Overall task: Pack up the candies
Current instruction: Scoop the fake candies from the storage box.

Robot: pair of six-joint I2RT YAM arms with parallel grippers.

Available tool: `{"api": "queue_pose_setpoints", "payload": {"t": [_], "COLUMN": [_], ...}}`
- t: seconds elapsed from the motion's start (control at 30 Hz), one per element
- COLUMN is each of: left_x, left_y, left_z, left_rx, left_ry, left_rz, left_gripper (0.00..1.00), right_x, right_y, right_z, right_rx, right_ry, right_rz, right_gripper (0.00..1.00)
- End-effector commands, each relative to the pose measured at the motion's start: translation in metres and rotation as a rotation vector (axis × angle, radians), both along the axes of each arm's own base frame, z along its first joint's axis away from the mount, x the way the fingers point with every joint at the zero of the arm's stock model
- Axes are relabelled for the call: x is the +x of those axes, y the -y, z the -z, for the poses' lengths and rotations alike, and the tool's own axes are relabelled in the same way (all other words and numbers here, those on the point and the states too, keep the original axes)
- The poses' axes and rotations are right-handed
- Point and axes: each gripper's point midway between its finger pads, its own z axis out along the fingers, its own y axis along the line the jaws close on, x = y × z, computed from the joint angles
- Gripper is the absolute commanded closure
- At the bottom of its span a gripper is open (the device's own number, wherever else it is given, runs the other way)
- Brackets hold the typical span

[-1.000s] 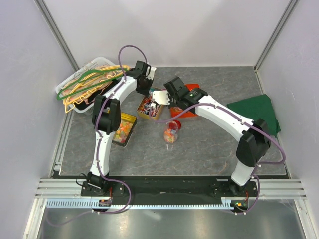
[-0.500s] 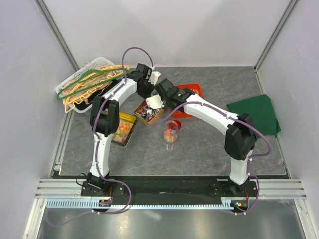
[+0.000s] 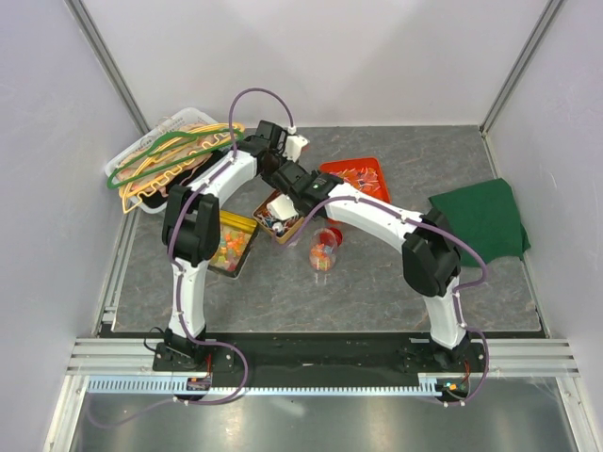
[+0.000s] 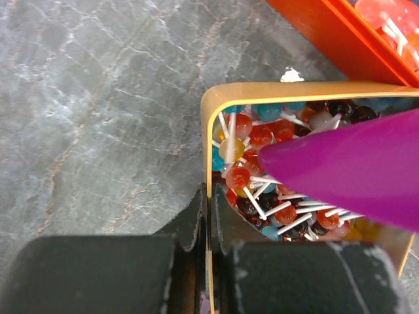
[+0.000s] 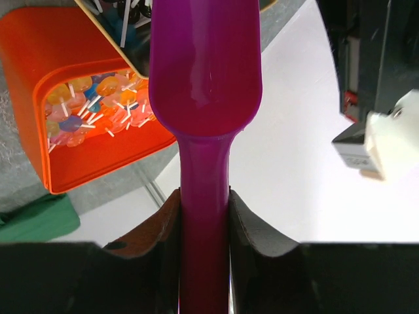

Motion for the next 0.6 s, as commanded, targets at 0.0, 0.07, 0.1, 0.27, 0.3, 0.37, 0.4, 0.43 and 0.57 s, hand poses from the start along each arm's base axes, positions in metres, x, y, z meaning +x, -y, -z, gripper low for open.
{"api": "queue_pose_setpoints", "payload": {"t": [0.0, 0.07, 0.1, 0.27, 0.3, 0.37, 0.4, 0.43, 0.57], "left_x": [-0.002, -0.005, -0.006, -0.013, -0.014, -0.015, -0.016, -0.018, -0.024], "left_y": [0.023, 0.025, 0.025, 0.027, 0.028, 0.028, 0.029, 0.03, 0.034], "left_z": [-0.055, -0.054, -0.058, -0.06, -0.06, -0.06, -0.06, -0.059, -0.063], "left_rx": [-0.092, -0.099, -0.105, -0.115, -0.117, -0.12, -0.124, -0.127, -0.155], "left_ry": [0.114, 0.108, 0.115, 0.122, 0.121, 0.121, 0.117, 0.113, 0.115], "left_rz": [0.07, 0.074, 0.075, 0.082, 0.085, 0.086, 0.092, 0.095, 0.117], "left_gripper": [0.98, 0.98, 0.98, 0.98, 0.98, 0.98, 0.98, 0.98, 0.98], "right_x": [-0.002, -0.004, -0.005, -0.018, -0.02, -0.026, -0.027, -0.028, -0.033], "right_y": [-0.005, -0.005, -0.003, 0.0, 0.0, -0.001, 0.002, 0.002, 0.008], "right_z": [-0.009, -0.001, 0.001, 0.016, 0.017, 0.022, 0.025, 0.025, 0.035], "right_rx": [-0.107, -0.138, -0.151, -0.182, -0.174, -0.152, -0.149, -0.139, -0.113], "right_ry": [0.024, -0.005, -0.015, -0.121, -0.137, -0.189, -0.208, -0.228, -0.327], "right_rz": [-0.031, -0.04, -0.042, -0.074, -0.08, -0.098, -0.099, -0.1, -0.096], "right_gripper": [1.0, 1.0, 1.0, 1.0, 1.0, 1.0, 1.0, 1.0, 1.0]}}
